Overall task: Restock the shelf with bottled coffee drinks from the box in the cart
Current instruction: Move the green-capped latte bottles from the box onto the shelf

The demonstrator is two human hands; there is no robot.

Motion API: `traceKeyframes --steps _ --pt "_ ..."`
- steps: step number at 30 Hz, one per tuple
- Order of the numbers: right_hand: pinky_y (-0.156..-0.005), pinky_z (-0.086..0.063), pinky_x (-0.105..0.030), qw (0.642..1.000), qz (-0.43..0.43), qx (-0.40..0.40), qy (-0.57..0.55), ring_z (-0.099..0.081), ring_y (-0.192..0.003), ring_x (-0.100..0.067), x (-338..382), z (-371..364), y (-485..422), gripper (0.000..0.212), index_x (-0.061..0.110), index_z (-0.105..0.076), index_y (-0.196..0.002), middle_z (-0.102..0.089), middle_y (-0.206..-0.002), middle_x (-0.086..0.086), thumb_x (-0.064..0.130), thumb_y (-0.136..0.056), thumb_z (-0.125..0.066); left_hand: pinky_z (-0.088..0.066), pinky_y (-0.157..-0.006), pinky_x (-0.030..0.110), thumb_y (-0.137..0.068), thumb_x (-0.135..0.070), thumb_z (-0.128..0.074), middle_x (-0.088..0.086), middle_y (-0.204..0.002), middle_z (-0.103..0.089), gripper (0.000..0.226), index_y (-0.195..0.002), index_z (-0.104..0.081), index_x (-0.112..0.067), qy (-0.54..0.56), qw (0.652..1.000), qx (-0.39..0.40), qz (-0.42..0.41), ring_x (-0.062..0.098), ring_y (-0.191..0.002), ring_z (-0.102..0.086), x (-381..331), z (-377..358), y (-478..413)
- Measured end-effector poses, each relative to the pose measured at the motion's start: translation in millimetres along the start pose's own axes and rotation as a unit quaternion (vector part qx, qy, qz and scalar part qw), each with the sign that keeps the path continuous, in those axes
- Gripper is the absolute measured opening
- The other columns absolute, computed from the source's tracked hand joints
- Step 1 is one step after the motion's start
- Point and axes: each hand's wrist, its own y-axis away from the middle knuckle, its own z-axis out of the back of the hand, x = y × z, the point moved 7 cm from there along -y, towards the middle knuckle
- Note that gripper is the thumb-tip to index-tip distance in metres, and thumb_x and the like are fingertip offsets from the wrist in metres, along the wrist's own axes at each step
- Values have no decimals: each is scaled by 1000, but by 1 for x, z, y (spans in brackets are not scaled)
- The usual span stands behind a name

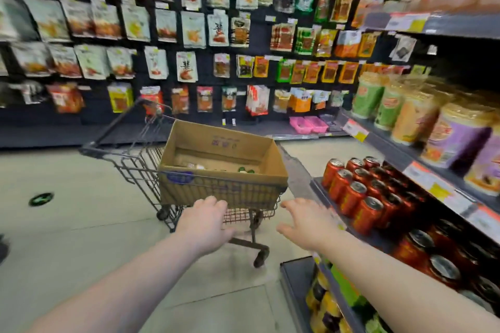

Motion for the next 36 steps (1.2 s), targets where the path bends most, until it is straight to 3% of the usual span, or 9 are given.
traceKeyframes --steps 12,21,29,36 --pt "-106 -34 -41 997 65 44 -19 -44 -126 -25 -30 -4 -166 53 28 -42 -134 -48 -136 0 51 -87 -51 -44 -96 36 -87 -58 -48 -1 -128 -50 57 -132 -44 -24 14 997 7 76 19 -119 -47 14 -1 -137" --pt "-107 -33 -41 993 86 82 -19 -41 -129 -23 -16 -22 -249 57 28 -36 -139 -45 -140 1 50 -88 -50 -44 -99 38 -86 -60 -48 0 -130 -49 57 -130 -44 -23 19 993 39 106 21 -121 -46 69 -24 -205" --pt "-104 -36 -40 995 23 100 -8 -45 -124 -24 -6 -26 -349 49 28 -42 -132 -49 -132 1 51 -89 -50 -45 -96 35 -88 -58 -46 1 -127 -49 57 -131 -44 -21 29 996 69 51 21 -117 -48 134 -38 -310" --pt "-106 -34 -41 992 -20 124 -28 -42 -129 -25 26 -44 -431 55 26 -37 -139 -44 -141 0 48 -90 -49 -43 -96 39 -88 -57 -47 3 -130 -49 58 -134 -41 -22 22 993 109 33 24 -120 -47 199 -42 -393"
